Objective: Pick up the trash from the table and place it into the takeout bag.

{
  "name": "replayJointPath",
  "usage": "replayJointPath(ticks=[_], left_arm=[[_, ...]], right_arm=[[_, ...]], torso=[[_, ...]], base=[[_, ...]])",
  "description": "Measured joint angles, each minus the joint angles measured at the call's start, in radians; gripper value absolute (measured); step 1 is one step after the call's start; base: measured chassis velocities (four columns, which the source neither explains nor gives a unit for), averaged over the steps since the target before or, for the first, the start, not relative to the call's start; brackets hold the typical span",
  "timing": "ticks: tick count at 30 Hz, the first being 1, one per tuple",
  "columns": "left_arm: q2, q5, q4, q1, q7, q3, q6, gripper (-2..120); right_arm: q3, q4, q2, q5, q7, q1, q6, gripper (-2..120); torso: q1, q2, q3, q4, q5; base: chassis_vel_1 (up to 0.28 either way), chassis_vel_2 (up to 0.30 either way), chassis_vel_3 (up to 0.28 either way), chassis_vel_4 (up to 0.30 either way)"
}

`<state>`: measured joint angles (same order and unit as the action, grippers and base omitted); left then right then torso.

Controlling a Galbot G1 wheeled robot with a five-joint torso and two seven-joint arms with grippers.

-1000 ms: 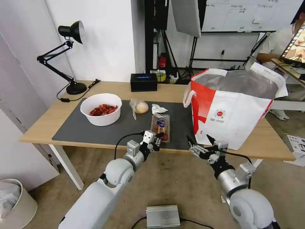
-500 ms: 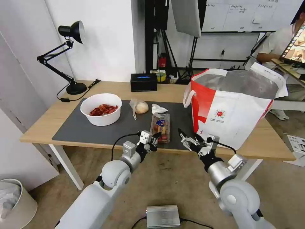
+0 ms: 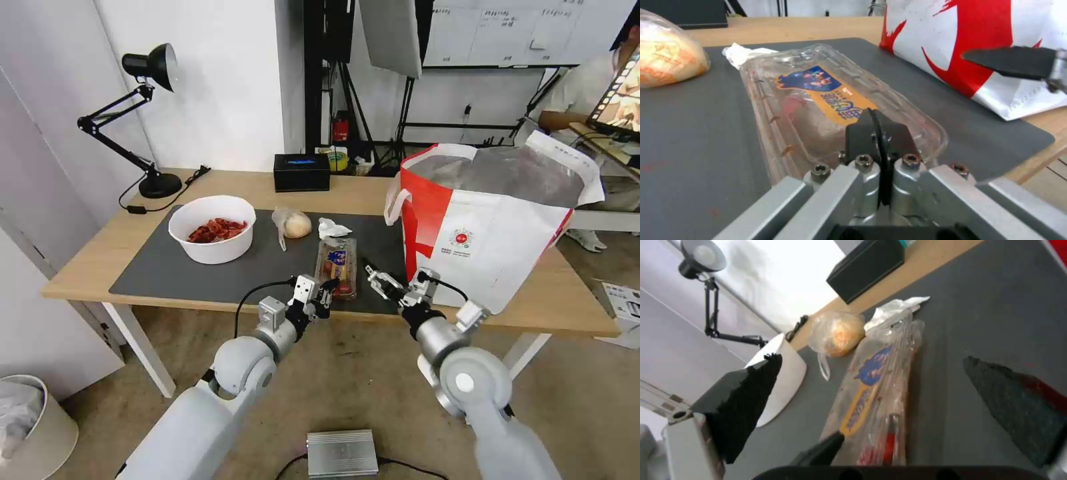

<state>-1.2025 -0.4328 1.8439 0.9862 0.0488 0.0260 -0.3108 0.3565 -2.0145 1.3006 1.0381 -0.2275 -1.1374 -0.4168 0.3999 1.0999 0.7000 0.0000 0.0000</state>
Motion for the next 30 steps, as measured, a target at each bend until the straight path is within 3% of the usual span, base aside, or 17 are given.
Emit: replayJointPath(ticks=[9,18,30], left_arm=[[-0.001,-0.003,-0.003,-0.001,-0.001,0.002,0.003,0],[-0.008,-0.003,-0.007,0.005,-0.002,0.007,0.005,0],[-0.009,-0.002,-0.004,0.012,-0.002,0.012,0.007,0]], right_arm=[[-0.013,0.062,-0.008,0.091,-0.066,0.114,-0.080,100],[-0.044,0.199,0.043,0.198,-0.204,0.261,-0.235,100],[-0.056,0.258,0.066,0.219,-0.227,0.305,-0.275,100]], torso=[[0.000,0.000,0.000,0.0000,-0.0001],[0.000,0.000,0.000,0.0001,0.0000],[0.000,0.000,0.000,0.0000,0.0000]], base=[[0.000,0.000,0.000,0.000],[0.000,0.000,0.000,0.000],[0.000,0.000,0.000,0.000]])
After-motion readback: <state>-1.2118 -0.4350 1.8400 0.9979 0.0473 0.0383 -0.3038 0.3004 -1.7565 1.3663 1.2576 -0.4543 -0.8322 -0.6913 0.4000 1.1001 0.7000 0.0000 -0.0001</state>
